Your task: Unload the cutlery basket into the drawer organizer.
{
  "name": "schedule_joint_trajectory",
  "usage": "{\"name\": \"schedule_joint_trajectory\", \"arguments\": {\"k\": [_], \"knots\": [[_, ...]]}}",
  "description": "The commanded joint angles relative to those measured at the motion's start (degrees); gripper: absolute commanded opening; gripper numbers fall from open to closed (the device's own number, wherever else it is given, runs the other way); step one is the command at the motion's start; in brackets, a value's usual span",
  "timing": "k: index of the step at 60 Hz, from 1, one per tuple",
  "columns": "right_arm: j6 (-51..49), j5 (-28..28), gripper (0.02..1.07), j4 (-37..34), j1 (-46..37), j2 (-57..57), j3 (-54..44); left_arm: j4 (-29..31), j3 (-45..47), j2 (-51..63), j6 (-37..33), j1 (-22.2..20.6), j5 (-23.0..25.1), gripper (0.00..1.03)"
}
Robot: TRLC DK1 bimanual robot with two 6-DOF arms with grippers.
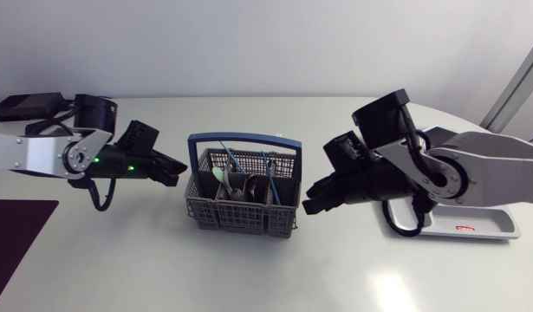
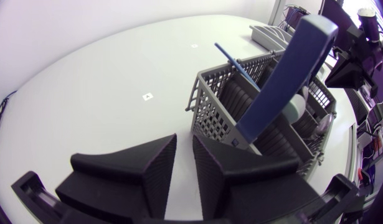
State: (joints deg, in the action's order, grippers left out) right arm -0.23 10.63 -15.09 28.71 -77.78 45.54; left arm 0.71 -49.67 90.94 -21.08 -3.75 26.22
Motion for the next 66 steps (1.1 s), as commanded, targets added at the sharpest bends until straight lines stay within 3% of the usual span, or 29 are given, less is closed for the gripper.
{"name": "schedule_joint_trajectory", "arguments": {"k": [1, 8, 18, 25, 33, 43, 66], "knots": [[-0.3, -0.4, 0.17, -1.2, -0.3, 4.0, -1.7, 2.5, 2.8, -6.3, -1.6, 1.2, 0.8, 0.25], [-1.5, 0.0, 0.17, -4.4, 0.6, 8.9, -2.0, 7.6, 5.4, -15.8, -4.0, 0.6, 1.5, 0.25], [-1.6, 1.0, 0.19, -6.4, 1.2, 11.8, -2.0, 11.4, 6.4, -24.8, -6.2, -5.5, 1.6, 0.25], [-1.4, 1.1, 0.39, -7.8, 3.1, 12.1, -0.5, 14.8, 5.1, -25.3, -5.9, -7.3, 1.4, 0.25], [0.4, 1.1, 0.47, -8.8, 7.5, 9.9, 2.4, 14.7, 6.9, -25.5, -6.1, -7.4, 1.4, 0.26], [2.1, 1.1, 0.47, -8.8, 12.9, 4.3, 7.3, 14.7, 9.7, -27.8, -7.1, -8.1, 1.4, 0.28], [5.5, 4.3, 0.47, -5.5, 13.1, -7.4, 14.4, 15.0, 12.9, -30.3, -8.1, -10.7, 1.1, 0.39]]}}
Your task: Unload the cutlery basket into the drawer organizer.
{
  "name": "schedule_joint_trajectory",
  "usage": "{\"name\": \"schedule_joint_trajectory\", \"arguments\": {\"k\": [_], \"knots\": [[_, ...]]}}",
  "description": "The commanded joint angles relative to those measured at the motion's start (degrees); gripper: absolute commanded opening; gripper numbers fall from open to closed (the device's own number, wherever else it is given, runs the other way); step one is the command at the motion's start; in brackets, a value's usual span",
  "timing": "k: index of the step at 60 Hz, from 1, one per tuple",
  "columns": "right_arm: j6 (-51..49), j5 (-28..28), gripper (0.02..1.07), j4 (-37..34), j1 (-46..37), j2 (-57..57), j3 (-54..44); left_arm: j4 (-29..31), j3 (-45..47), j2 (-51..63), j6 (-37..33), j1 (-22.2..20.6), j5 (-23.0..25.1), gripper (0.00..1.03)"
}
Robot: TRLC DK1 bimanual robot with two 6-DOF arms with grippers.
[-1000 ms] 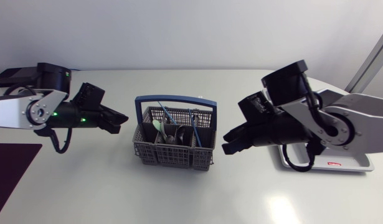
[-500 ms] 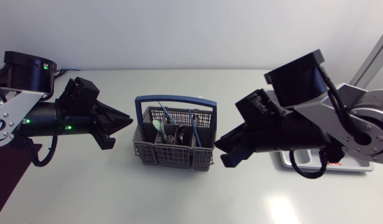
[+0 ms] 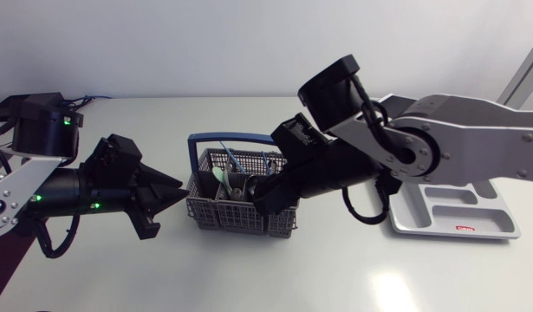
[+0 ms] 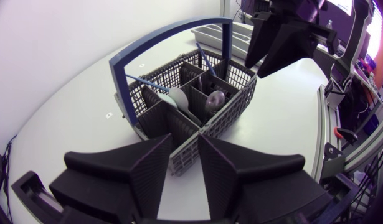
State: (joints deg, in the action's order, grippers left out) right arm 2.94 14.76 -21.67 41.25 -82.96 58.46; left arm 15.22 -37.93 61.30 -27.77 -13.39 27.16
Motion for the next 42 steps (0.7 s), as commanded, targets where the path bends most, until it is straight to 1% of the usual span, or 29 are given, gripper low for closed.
{"name": "schedule_joint_trajectory", "arguments": {"k": [1, 15, 30, 36, 38, 42], "knots": [[2.4, 0.2, 0.47, 1.3, 0.7, -2.8, 1.6, 0.5, 1.2, -0.7, -1.4, -1.1, 0.2, 0.39], [4.8, 1.0, 0.47, 4.7, 1.5, -7.0, 3.1, 0.9, 0.7, -0.6, -1.1, -4.3, -3.0, 0.39], [6.3, 1.9, 0.47, 5.9, 1.5, -11.6, 5.8, 1.1, 0.6, -0.6, -0.4, -6.1, -3.6, 0.40], [7.0, 1.9, 0.47, 6.5, 1.5, -13.1, 6.3, 0.9, 0.6, -0.6, -0.4, -6.1, -3.6, 0.40], [7.3, 1.9, 0.46, 6.6, 1.5, -13.4, 6.3, 0.9, 0.6, -0.6, -0.4, -6.1, -3.6, 0.40], [7.7, 1.9, 0.38, 7.2, 1.5, -13.7, 6.4, 0.7, 0.7, -0.7, -0.5, -6.1, -3.6, 0.40]]}}
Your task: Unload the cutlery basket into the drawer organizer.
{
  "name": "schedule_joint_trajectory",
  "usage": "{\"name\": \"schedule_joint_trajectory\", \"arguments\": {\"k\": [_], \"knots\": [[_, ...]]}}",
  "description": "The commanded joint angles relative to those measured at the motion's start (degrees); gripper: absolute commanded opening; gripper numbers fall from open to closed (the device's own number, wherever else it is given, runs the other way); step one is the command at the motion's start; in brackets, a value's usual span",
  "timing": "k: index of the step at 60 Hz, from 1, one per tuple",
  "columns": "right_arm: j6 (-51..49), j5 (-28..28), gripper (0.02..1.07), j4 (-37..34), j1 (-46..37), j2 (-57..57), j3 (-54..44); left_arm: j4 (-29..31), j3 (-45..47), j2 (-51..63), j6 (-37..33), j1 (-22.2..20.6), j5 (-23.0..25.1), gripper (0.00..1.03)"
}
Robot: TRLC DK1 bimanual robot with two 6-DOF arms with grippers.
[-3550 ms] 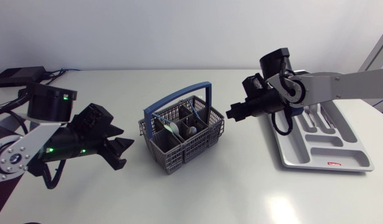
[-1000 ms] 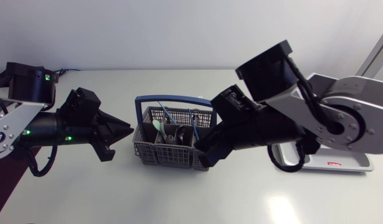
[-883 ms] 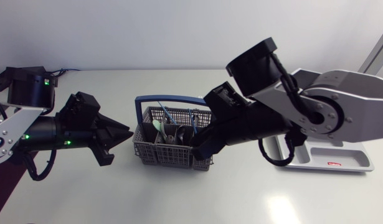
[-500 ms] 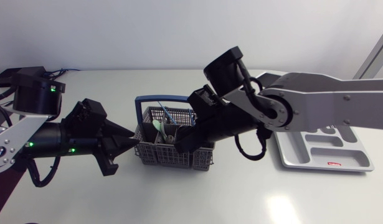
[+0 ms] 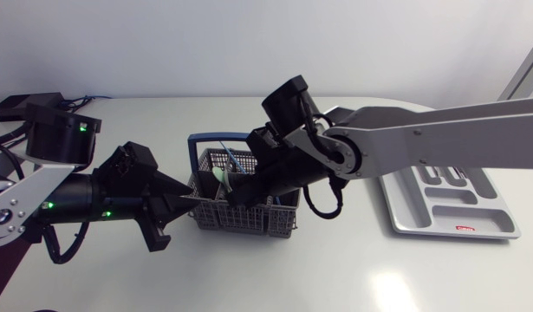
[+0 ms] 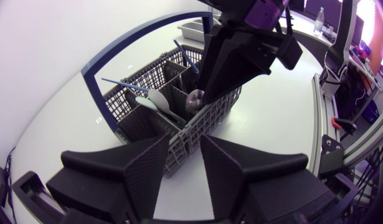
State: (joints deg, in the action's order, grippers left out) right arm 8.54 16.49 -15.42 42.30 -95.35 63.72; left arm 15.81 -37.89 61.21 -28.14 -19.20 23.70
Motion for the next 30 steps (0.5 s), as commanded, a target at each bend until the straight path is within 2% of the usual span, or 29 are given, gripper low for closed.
{"name": "schedule_joint_trajectory", "arguments": {"k": [1, 4, 15, 18, 30], "knots": [[2.1, 0.2, 0.36, 1.1, 0.4, -1.3, 1.1, 0.1, 0.7, -0.6, -0.2, -0.3, -0.1, 0.40], [2.2, 0.2, 0.30, 1.9, 0.3, -1.6, 1.1, 0.1, 0.8, -0.7, -0.3, -0.3, -0.1, 0.40], [2.5, 0.3, 0.29, 2.7, 0.7, -2.8, 1.1, -0.3, 1.3, -0.8, -0.4, -0.3, -0.1, 0.40], [2.6, 0.8, 0.21, 3.5, 0.9, -3.1, 0.9, -0.4, 1.6, -1.1, -0.4, -0.3, -0.1, 0.40], [3.2, 2.7, 0.14, 6.3, 0.4, -3.5, -0.2, -1.0, 2.6, -1.3, -0.4, -0.4, -0.1, 0.40]]}}
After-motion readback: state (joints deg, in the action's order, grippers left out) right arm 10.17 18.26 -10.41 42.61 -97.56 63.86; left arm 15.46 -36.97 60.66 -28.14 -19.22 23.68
